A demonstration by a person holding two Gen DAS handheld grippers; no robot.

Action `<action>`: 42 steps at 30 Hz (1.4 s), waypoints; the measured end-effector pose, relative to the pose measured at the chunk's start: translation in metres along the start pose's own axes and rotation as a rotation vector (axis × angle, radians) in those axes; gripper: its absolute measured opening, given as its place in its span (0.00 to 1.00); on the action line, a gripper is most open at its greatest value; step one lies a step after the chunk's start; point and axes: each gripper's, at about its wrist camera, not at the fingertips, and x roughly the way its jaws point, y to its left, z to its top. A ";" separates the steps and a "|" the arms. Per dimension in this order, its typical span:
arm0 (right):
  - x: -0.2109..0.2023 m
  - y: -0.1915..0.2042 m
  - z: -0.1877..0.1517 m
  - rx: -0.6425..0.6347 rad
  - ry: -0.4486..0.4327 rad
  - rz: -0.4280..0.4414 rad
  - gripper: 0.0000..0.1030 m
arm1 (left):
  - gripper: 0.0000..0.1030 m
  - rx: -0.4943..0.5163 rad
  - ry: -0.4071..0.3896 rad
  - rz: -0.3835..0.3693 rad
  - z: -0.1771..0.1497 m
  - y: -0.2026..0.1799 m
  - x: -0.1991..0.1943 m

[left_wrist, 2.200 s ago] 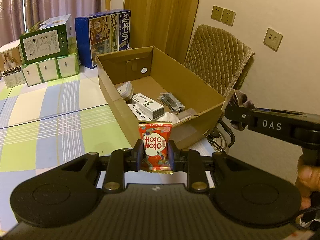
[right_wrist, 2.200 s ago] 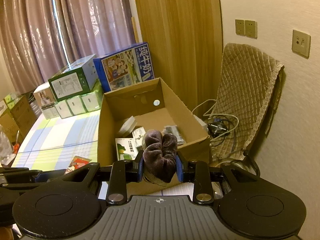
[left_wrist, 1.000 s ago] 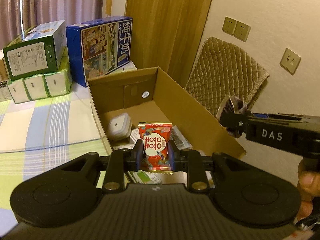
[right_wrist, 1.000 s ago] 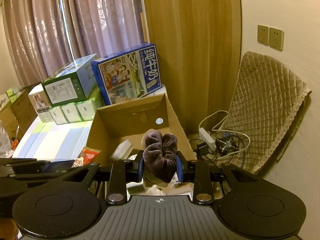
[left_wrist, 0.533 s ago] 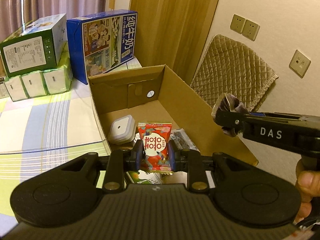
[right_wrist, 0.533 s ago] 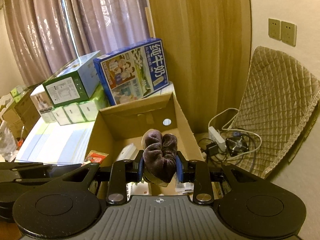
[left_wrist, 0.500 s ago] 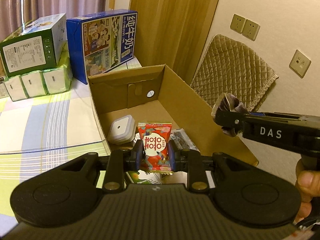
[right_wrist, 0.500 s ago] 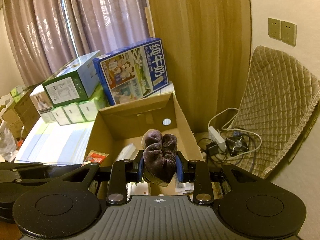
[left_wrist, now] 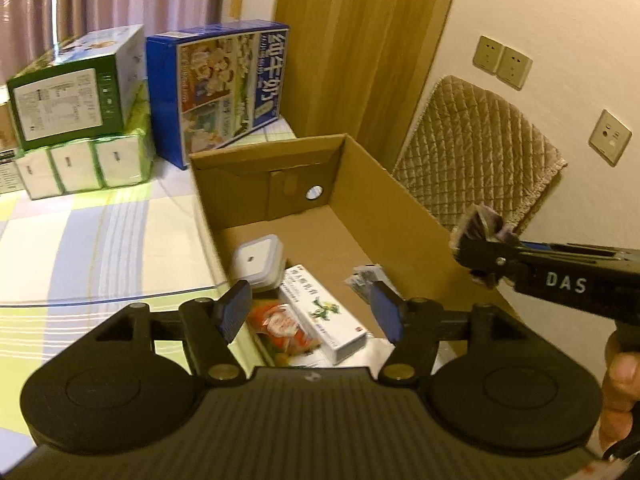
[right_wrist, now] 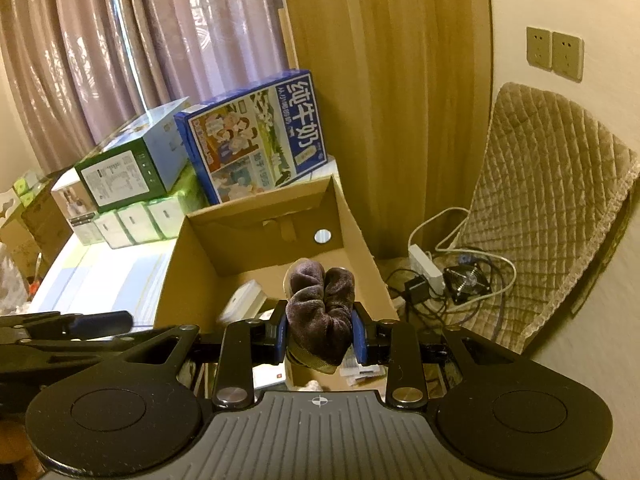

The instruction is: Organize objects

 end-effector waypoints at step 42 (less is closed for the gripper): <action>-0.126 0.018 -0.055 0.046 -0.024 0.035 0.98 | 0.99 -0.010 -0.058 0.079 -0.083 0.011 -0.133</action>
